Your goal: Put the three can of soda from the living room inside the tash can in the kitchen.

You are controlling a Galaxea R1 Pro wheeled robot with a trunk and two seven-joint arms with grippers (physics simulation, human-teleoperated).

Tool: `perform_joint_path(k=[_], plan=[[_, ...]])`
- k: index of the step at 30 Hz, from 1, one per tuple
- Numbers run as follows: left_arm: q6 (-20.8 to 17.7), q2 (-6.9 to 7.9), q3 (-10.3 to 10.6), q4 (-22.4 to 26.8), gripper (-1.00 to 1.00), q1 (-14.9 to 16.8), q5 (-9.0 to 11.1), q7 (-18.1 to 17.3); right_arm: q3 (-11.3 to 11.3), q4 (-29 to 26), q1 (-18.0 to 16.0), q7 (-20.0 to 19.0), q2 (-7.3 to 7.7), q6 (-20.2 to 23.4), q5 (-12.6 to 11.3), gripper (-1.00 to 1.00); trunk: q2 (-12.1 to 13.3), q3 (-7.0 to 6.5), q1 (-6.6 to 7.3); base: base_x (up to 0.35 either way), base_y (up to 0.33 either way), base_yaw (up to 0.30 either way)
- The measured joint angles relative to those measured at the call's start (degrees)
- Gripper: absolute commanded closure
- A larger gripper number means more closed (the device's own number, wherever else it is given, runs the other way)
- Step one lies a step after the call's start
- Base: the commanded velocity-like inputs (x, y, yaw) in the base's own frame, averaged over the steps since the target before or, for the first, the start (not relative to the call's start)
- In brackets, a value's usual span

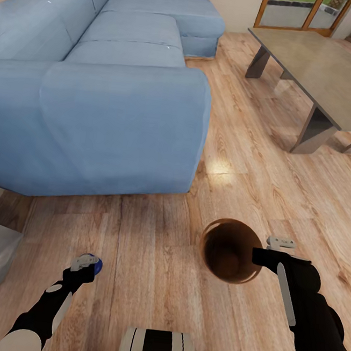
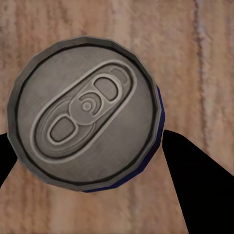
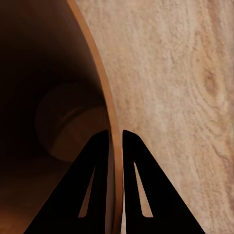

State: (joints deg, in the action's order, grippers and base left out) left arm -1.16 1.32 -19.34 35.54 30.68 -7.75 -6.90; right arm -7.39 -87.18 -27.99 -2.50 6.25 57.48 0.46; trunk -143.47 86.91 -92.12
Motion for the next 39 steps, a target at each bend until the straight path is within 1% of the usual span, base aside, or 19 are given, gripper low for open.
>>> perform_joint_path(k=[19, 36, 39], plan=[[0.0, 0.00, 0.0, 0.1, 1.00, 0.0, -0.1, 0.0, 0.0, 0.0, 0.0, 0.0, 0.00, 0.0, 0.0, 1.00, 0.0, 0.00, 0.00, 0.000, 0.000, 0.000], [0.0, 0.00, 0.0, 0.1, 1.00, 0.0, -0.1, 0.0, 0.0, 0.0, 0.0, 0.0, 0.00, 0.0, 0.0, 1.00, 0.2, -3.76, 0.44, 0.000, 0.000, 0.000], [0.0, 0.00, 0.0, 0.1, 1.00, 0.0, -0.1, 0.0, 0.0, 0.0, 0.0, 0.0, 0.00, 0.0, 0.0, 1.00, 1.4, -4.30, 1.09, 0.000, 0.000, 0.000]])
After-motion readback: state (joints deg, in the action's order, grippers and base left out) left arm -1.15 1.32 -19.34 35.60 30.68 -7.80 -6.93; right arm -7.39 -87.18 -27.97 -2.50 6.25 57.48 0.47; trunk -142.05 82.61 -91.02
